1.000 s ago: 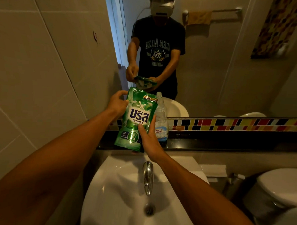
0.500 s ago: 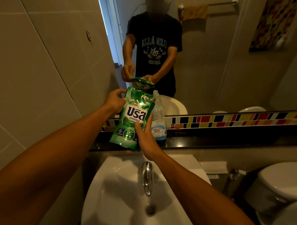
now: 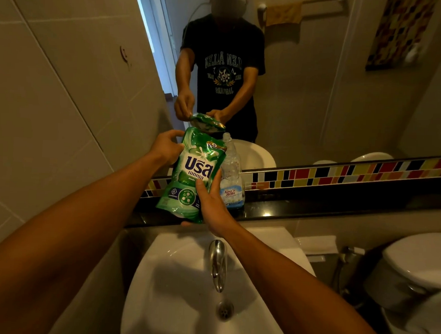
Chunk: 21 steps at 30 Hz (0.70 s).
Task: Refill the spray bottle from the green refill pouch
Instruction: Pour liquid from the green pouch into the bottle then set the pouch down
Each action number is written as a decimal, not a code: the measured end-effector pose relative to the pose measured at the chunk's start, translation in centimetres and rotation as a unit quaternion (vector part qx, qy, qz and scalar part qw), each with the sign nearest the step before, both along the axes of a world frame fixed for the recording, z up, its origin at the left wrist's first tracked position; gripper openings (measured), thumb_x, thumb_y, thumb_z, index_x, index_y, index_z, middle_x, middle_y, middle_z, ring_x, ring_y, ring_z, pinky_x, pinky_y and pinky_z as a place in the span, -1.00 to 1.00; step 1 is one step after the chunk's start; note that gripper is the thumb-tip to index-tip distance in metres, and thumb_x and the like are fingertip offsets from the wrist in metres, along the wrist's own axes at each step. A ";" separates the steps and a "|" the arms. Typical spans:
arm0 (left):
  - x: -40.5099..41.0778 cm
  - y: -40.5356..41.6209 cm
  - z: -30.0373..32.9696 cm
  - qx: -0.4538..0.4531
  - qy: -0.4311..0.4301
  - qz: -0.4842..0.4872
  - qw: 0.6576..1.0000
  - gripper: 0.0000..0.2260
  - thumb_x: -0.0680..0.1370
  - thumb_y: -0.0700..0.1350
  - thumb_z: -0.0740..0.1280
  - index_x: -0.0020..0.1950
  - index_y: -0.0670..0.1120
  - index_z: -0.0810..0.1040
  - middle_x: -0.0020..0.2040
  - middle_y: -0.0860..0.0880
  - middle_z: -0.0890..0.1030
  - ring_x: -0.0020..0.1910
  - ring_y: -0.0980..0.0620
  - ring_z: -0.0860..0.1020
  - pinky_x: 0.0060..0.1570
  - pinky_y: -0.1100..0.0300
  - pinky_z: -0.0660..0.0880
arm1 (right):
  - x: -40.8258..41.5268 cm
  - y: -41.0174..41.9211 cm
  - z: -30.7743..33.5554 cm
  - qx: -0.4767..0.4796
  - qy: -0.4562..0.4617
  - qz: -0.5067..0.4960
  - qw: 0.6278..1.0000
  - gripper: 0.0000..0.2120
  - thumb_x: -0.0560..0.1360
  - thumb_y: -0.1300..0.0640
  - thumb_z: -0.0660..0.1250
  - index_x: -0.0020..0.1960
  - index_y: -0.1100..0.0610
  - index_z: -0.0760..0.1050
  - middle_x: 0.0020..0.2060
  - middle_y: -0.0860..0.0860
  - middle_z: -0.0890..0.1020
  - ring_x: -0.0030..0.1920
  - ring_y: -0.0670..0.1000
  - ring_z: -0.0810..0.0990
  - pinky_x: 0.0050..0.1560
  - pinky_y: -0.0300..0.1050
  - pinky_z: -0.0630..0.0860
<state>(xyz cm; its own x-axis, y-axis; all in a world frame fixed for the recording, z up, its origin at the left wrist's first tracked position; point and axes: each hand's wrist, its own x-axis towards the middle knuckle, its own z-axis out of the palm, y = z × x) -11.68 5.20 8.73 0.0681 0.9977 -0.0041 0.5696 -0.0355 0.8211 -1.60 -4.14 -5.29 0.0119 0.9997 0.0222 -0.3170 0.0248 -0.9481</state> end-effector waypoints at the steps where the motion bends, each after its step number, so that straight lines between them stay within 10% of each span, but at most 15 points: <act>1: 0.1 0.0 0.1 0.000 0.001 0.001 1.000 -0.61 0.62 -0.27 0.28 0.45 -0.09 0.41 0.14 -0.31 0.62 -0.11 -0.13 0.60 -0.08 -0.07 0.59 | 0.0 0.0 0.0 -0.004 0.002 0.003 1.000 -0.22 0.71 -0.10 0.24 0.63 -0.41 -0.27 0.60 0.03 0.37 0.46 0.18 0.54 0.33 0.49 0.52; 21: 0.4 0.3 0.8 0.001 0.031 -0.002 1.000 -0.62 0.60 -0.22 0.32 0.43 -0.05 0.45 0.22 -0.26 0.58 0.03 -0.19 0.60 -0.07 0.00 0.58 | -0.5 0.2 0.5 -0.026 0.055 0.003 0.998 -0.23 0.75 -0.04 0.19 0.67 -0.29 -0.31 0.61 0.10 0.35 0.47 0.23 0.52 0.34 0.51 0.50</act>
